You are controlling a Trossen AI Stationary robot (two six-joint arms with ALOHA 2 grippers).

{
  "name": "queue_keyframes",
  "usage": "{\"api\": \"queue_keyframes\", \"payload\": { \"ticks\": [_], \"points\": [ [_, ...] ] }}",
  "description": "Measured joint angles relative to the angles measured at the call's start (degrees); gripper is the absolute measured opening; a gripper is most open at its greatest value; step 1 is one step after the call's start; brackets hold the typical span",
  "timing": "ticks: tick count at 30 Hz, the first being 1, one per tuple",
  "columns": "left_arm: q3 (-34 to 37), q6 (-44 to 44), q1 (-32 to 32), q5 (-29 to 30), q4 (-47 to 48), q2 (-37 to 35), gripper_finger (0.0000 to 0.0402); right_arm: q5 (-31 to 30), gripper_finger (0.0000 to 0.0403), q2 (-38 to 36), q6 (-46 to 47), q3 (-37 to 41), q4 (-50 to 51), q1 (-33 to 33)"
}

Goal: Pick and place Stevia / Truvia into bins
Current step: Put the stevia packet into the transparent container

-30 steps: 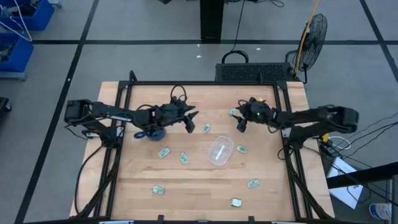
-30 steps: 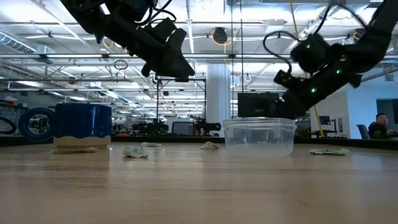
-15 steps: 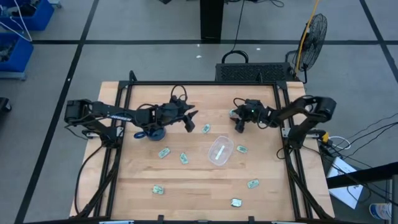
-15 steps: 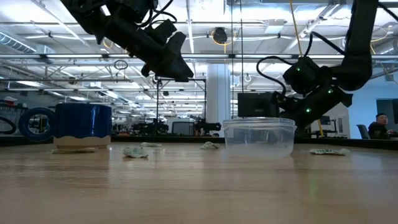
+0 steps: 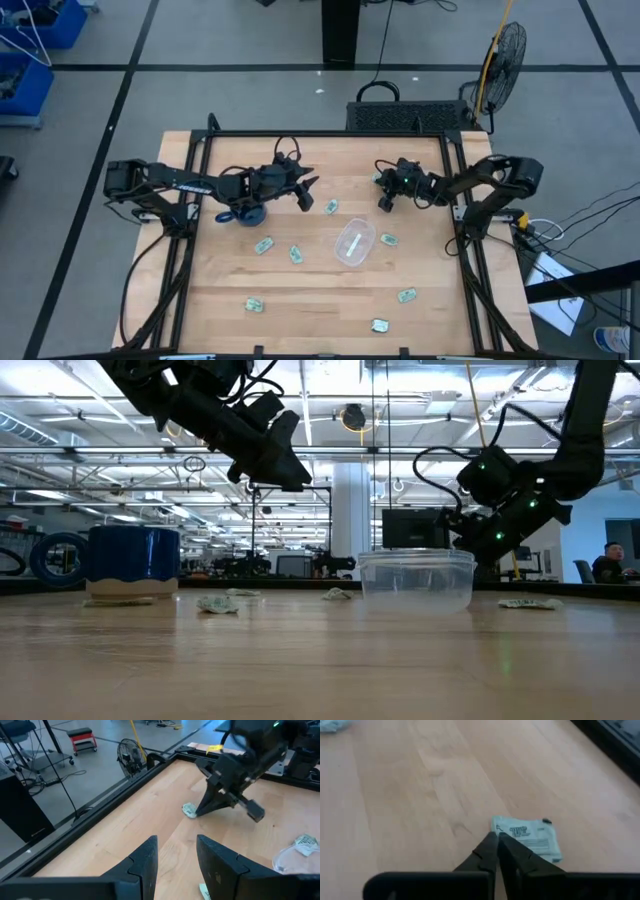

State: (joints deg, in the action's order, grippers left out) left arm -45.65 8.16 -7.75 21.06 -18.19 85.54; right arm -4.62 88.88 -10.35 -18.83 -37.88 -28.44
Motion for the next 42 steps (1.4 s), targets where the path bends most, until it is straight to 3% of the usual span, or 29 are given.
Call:
{"api": "queue_keyframes", "payload": {
  "ticks": [6, 11, 15, 19, 23, 28, 32, 42],
  "points": [
    [0.00, 0.77, 0.00, -0.02, 0.45, 0.00, 0.0140, 1.00, 0.0003, -11.42, -1.83, -0.28, 1.40, 9.52],
    [0.00, 0.77, -0.02, 0.00, 0.44, -0.02, 0.0140, 2.95, 0.0001, -18.98, -0.20, -5.93, 14.20, 18.77],
    [0.02, -0.17, -0.23, 0.00, -0.29, -0.02, 0.0140, 10.09, 0.0001, -18.59, 1.80, -12.02, 22.82, 25.90],
    [0.02, -0.48, -0.76, 0.00, -2.18, -0.02, 0.0140, 10.62, 0.0001, -14.60, 3.54, -15.12, 26.59, 31.71],
    [0.02, -0.19, -1.03, -0.01, -3.18, -0.04, 0.0140, 10.56, 0.0001, -10.58, 5.04, -16.46, 31.87, 34.02],
    [0.02, -2.17, -1.29, -1.51, -3.31, -0.04, 0.0140, 7.35, 0.0012, -7.37, 6.65, -16.52, 31.07, 34.17],
    [0.02, 0.42, -2.25, -6.89, -3.12, -0.04, 0.0140, 4.09, 0.0051, -6.25, 6.36, -16.53, 31.21, 34.15],
    [0.06, 14.40, -7.09, -7.09, 8.85, 2.12, 0.0140, 1.62, 0.0148, -8.20, -1.38, -16.53, 24.83, 34.17]
  ]
}}
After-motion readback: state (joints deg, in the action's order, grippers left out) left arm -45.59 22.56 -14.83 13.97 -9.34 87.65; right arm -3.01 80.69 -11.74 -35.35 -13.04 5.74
